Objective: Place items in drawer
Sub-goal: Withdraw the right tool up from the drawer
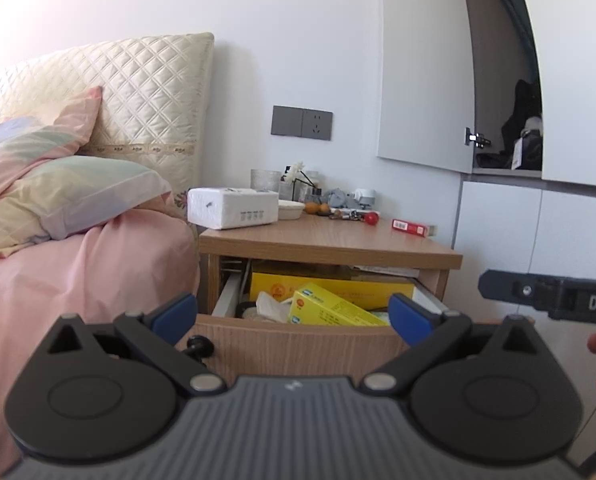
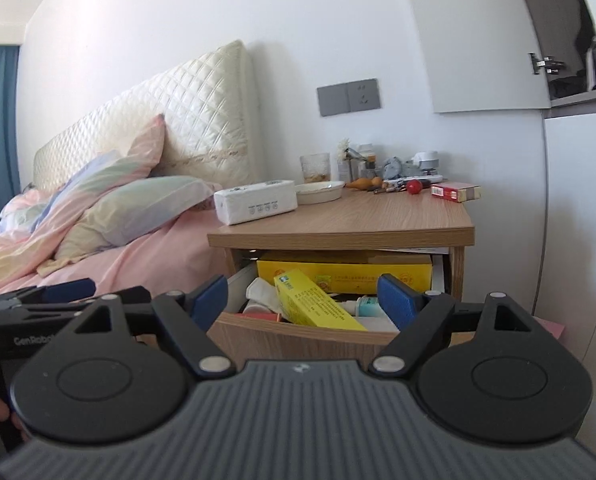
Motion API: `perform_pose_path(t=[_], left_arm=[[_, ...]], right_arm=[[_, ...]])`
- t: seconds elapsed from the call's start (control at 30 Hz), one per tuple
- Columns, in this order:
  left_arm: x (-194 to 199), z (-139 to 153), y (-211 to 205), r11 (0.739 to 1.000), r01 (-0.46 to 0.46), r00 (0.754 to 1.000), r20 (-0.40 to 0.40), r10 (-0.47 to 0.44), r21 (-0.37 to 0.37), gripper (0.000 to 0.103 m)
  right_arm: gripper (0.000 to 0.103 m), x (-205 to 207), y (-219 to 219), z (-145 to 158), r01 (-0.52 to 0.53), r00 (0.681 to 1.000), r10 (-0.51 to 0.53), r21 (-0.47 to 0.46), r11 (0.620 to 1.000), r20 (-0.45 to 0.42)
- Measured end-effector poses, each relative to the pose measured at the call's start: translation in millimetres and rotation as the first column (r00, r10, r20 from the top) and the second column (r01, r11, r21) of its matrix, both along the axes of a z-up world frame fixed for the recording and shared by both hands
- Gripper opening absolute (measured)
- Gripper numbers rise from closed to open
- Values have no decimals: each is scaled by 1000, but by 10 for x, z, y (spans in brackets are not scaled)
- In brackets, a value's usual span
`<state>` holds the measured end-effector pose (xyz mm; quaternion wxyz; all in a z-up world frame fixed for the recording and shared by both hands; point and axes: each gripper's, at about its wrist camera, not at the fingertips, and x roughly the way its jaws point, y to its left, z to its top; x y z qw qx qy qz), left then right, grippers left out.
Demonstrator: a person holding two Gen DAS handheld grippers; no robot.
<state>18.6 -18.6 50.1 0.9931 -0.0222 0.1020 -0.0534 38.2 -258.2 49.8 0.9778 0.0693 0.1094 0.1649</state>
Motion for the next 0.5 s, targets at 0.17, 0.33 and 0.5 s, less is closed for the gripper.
perform_pose_path(t=[0.17,0.33,0.5], left_arm=[[17,-5,10,1000,-3,1000,-9,3,0,103],[19,-5,33,1000,-2,1000,-7,2,-5,103],[31,-7,45,1000,-6,1000,-15,6,-11,103]], right_arm=[[84,-60,-24,-104,62,997,-62,6,998,34],[84,-99,-42,-164,163,985,-163,17,987,49],[84,-128,-95,-180,178,982,-180,41,983,50]])
